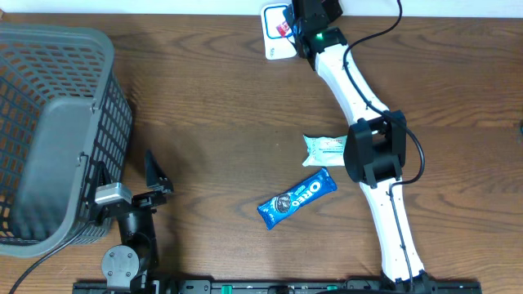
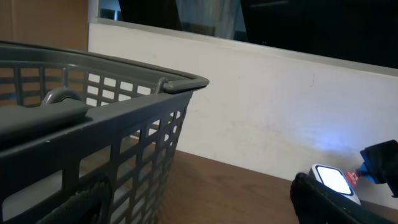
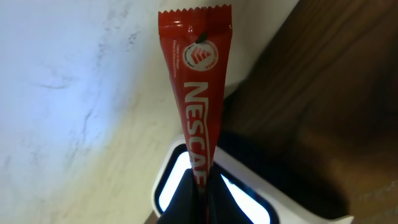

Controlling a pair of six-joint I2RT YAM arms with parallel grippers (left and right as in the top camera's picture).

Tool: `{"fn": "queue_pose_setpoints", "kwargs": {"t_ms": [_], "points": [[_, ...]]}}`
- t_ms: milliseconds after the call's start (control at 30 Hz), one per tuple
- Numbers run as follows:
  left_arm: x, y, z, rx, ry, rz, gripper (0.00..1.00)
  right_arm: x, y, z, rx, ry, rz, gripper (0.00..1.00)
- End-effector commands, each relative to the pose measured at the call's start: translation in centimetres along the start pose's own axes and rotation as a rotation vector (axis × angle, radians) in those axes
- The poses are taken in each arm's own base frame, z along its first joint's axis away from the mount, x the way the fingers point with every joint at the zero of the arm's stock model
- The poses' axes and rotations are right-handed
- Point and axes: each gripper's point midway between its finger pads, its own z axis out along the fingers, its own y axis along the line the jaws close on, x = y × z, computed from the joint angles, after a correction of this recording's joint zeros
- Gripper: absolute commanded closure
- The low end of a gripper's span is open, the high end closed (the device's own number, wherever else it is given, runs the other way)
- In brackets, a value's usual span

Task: Scan the item barcode
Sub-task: 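Carry the Nescafe stick up to the scanner and hold it there, then move the stick to the right table edge and release it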

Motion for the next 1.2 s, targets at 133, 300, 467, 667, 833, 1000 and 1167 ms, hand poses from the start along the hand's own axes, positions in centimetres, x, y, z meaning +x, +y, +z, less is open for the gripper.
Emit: {"fn": "queue_pose_setpoints", "kwargs": {"t_ms": [133,300,467,667,833,1000,1167], "points": [[-0.2,0.0,0.0,0.003,-0.008,-0.01,0.08,1.5,0.7,0.0,-0.015,-0.003,-0.016,0.98],[-0.2,0.0,0.0,0.003,-0.008,-0.01,0.08,1.7,-0.5,-0.4,0.037,0.045,-0.081,0.98],[-0.2,0.0,0.0,0.003,-0.008,-0.01,0.08,-2.3,-0.5,-3.9,0.11,0.065,-0.139,0.99],[-0.2,0.0,0.0,0.003,-0.008,-0.01,0.08,-10.6,-5.1,-12.2,0.402,-0.007,-0.192,0.99],[-0.2,0.0,0.0,0.003,-0.008,-0.01,0.08,-18.0,-12.6,-19.1,0.737,-0.065,-0.209,0.99],[-0.2,0.0,0.0,0.003,-0.008,-0.01,0.08,-24.8,-21.4,-24.7,1.095,-0.106,-0.233,0.99],[-0.2,0.0,0.0,0.003,-0.008,-0.01,0.08,-29.3,-28.3,-27.1,1.325,-0.072,-0.318,0.99]]}}
